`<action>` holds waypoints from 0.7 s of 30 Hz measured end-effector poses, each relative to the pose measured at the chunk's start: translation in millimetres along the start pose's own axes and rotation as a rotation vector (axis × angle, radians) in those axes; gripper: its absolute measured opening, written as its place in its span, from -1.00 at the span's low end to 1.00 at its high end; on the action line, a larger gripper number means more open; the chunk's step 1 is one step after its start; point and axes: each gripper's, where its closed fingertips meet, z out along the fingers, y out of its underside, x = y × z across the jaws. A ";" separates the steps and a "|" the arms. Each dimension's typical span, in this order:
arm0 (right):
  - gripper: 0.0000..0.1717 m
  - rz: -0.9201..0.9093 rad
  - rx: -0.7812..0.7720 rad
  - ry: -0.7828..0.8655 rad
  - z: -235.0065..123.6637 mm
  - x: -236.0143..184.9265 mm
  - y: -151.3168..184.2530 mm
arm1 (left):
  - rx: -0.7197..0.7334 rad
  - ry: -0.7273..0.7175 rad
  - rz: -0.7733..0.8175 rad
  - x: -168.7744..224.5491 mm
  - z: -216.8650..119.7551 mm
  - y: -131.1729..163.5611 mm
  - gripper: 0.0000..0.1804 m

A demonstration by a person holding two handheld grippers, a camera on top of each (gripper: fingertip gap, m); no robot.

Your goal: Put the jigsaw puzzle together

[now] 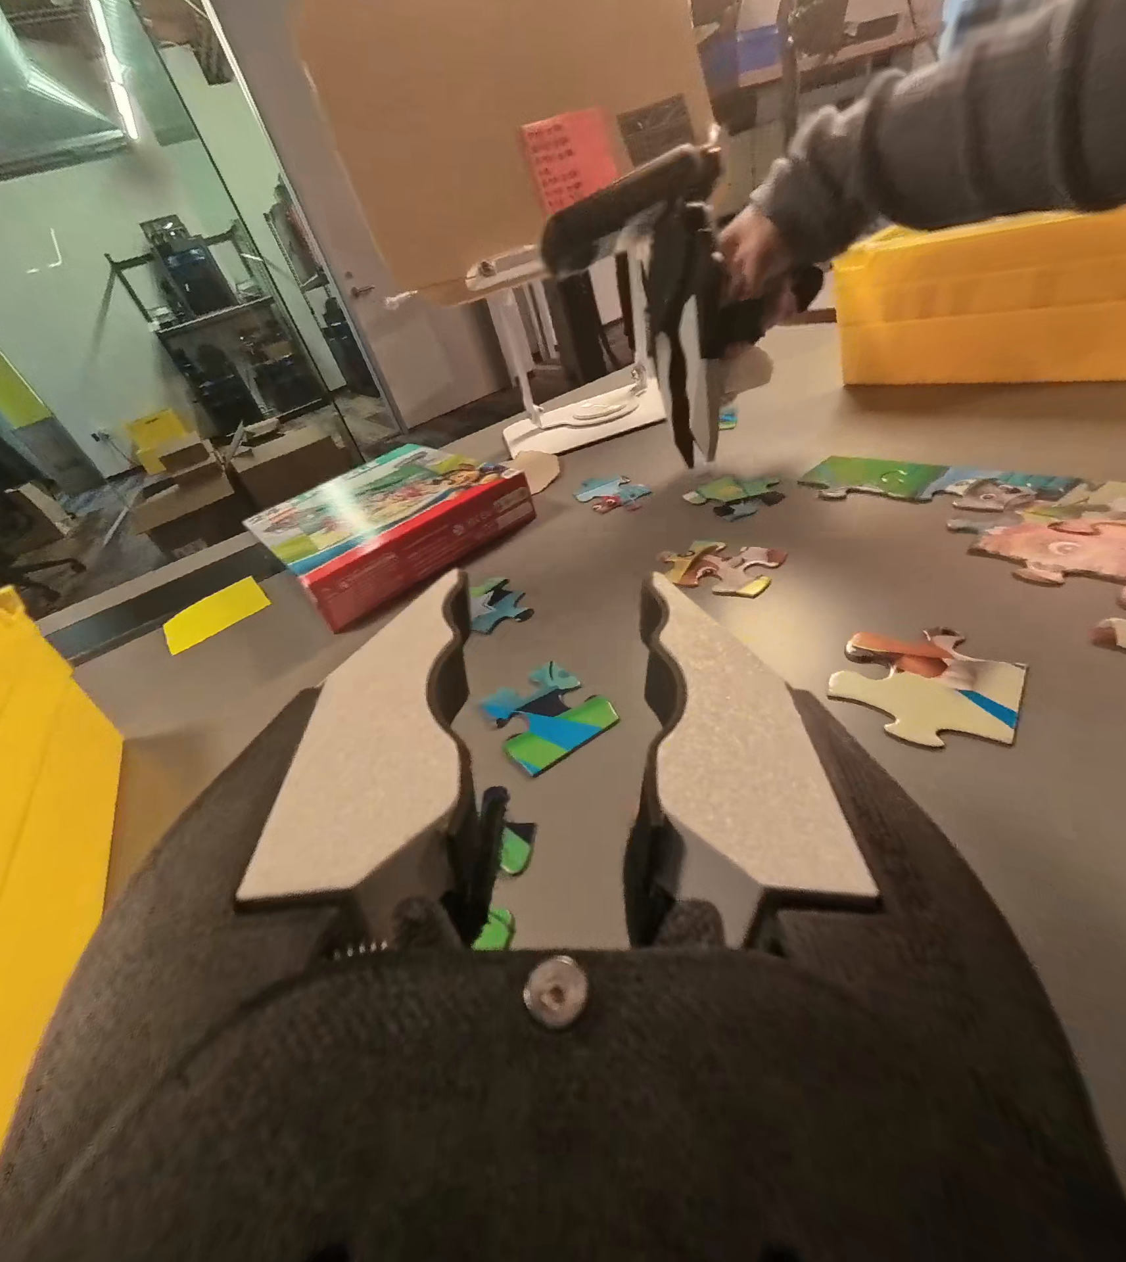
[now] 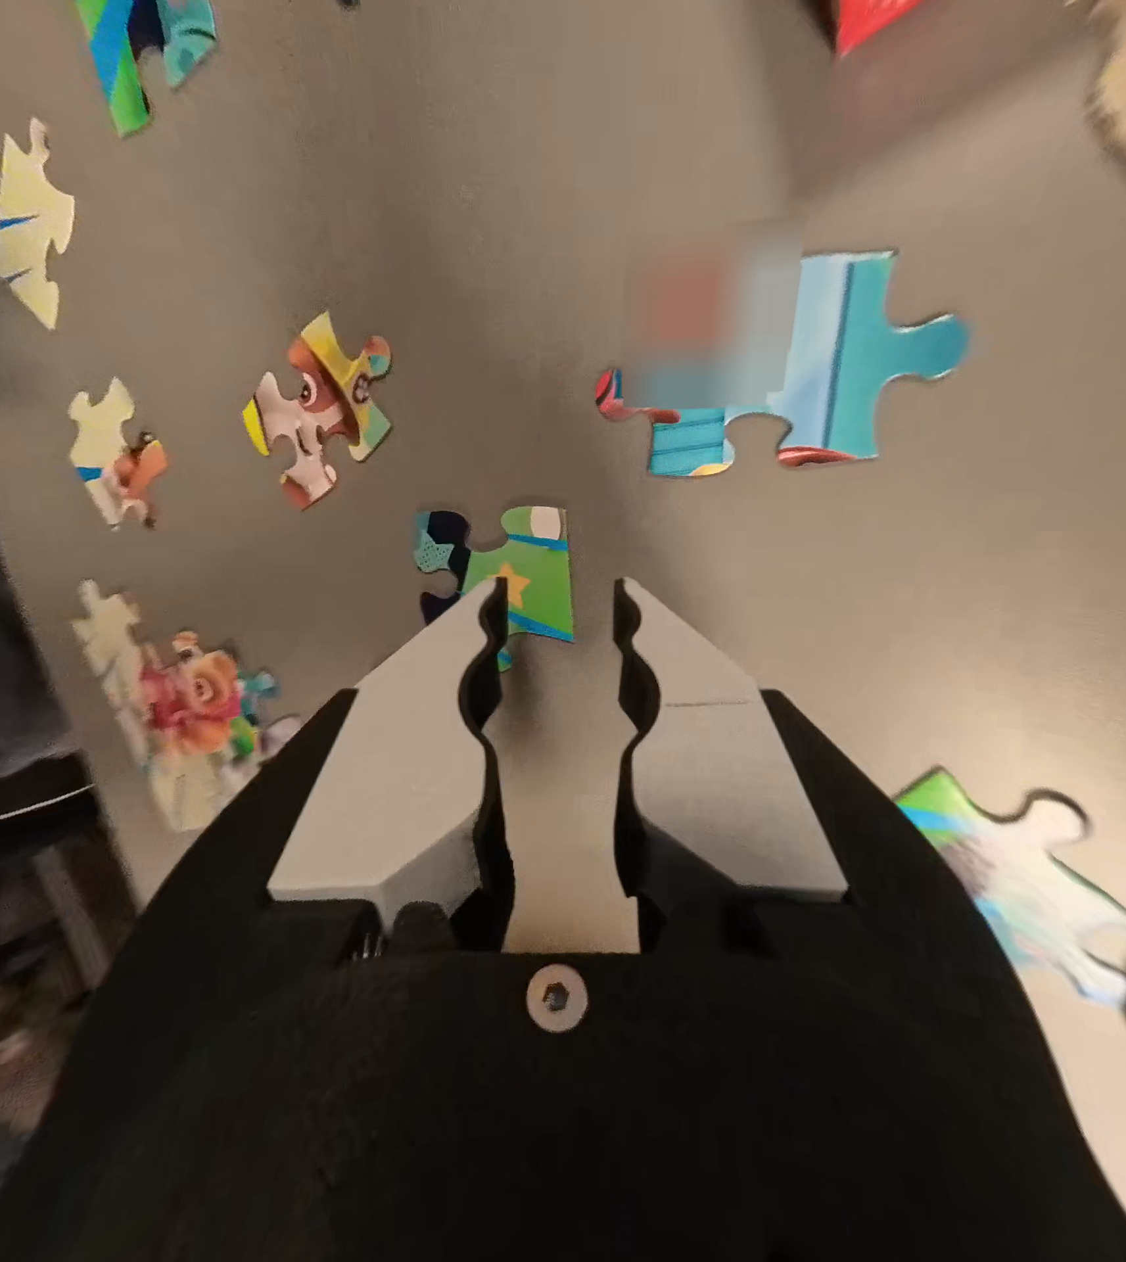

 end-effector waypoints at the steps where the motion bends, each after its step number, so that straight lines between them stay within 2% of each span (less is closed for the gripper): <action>1: -0.64 -0.038 0.053 0.064 -5.4 1.8 -2.4 | 0.009 -0.015 -0.020 -4.4 -1.4 -1.2 -0.46; 4: -0.57 -0.211 0.321 0.406 -30.0 11.7 -17.4 | 0.036 -0.086 -0.083 -22.6 -6.9 -4.2 -0.46; 7: -0.58 -0.341 0.654 0.790 -62.1 -1.6 -20.6 | 0.042 -0.161 -0.138 -41.4 -12.5 -2.2 -0.45; 9: -0.74 -0.387 0.819 1.026 -77.5 -17.5 -6.2 | 0.040 -0.202 -0.143 -50.5 -15.6 -0.9 -0.45; 11: -0.96 -0.406 0.916 1.284 -93.4 -29.3 16.3 | 0.037 -0.234 -0.125 -56.0 -17.6 0.0 -0.44; 12: -1.00 -0.402 0.963 1.399 -101.9 -34.8 28.2 | 0.041 -0.239 -0.128 -56.9 -18.1 -0.4 -0.42; 15: -1.00 -0.319 1.039 1.527 -117.1 -42.0 50.7 | 0.058 -0.233 -0.150 -57.2 -19.1 -2.0 -0.40; 18: -1.00 -0.256 1.161 1.490 -125.0 -49.4 50.9 | 0.076 -0.263 -0.160 -63.7 -22.8 -3.9 -0.40; 21: -1.00 -0.253 1.109 1.497 -119.7 -44.1 49.9 | 0.094 -0.316 -0.171 -73.9 -29.4 -4.8 -0.40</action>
